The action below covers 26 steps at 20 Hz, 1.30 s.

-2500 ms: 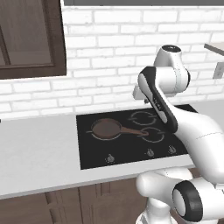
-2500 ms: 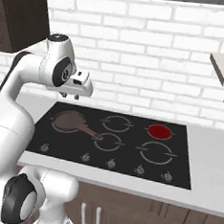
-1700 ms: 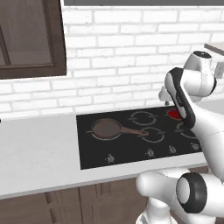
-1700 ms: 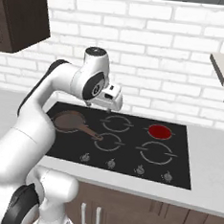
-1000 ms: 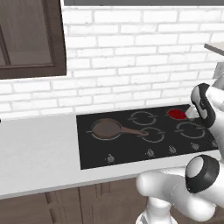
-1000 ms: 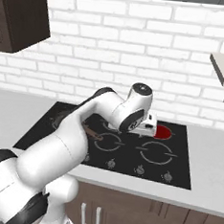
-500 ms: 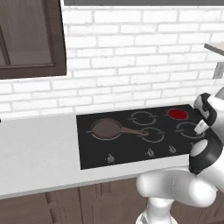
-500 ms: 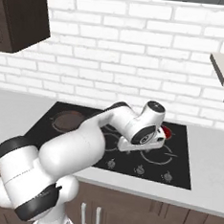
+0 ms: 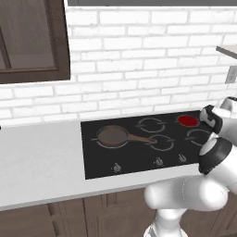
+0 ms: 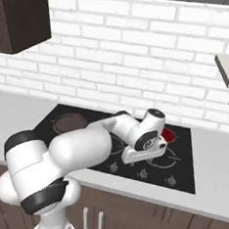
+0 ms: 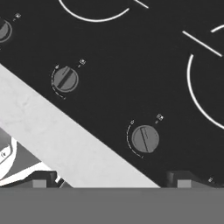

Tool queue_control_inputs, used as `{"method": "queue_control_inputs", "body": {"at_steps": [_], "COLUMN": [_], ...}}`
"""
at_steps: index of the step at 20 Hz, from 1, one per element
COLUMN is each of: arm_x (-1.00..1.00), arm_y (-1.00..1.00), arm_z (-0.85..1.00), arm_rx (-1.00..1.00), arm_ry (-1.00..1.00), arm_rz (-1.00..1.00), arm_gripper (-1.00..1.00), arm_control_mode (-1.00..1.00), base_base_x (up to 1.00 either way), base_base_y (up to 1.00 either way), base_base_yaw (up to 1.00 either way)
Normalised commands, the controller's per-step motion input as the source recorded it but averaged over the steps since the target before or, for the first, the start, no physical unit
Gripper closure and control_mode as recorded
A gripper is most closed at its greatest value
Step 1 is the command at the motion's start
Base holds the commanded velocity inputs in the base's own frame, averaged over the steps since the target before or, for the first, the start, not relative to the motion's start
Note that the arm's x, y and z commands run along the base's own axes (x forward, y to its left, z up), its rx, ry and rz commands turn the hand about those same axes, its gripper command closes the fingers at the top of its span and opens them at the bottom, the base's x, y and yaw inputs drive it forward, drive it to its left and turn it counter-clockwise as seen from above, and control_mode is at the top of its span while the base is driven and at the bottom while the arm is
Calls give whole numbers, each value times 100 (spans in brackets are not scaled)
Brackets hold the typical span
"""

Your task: Turn off the rear right burner of the stove.

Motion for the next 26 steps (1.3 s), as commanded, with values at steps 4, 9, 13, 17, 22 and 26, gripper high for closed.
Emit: {"method": "queue_control_inputs", "body": {"at_steps": [4, 9, 13, 17, 22, 26], "arm_x": [0, 7, 19, 21, 13, 7], "arm_y": [0, 0, 0, -3, -12, -13], "arm_z": [-44, -34, -19, -12, -16, -16], "arm_rx": [0, 0, 0, 0, 0, -1], "arm_ry": [4, -1, -9, -5, -1, 0], "arm_rz": [0, 0, 0, 0, 0, 0], "arm_gripper": [-100, -100, -100, -100, -100, -100], "arm_control_mode": [-100, -100, -100, -100, -100, -100], "base_base_x": [0, 0, 0, 0, 0, 0], "base_base_y": [0, 0, 0, 0, 0, 0], "base_base_yaw": [0, 0, 0, 0, 0, 0]}}
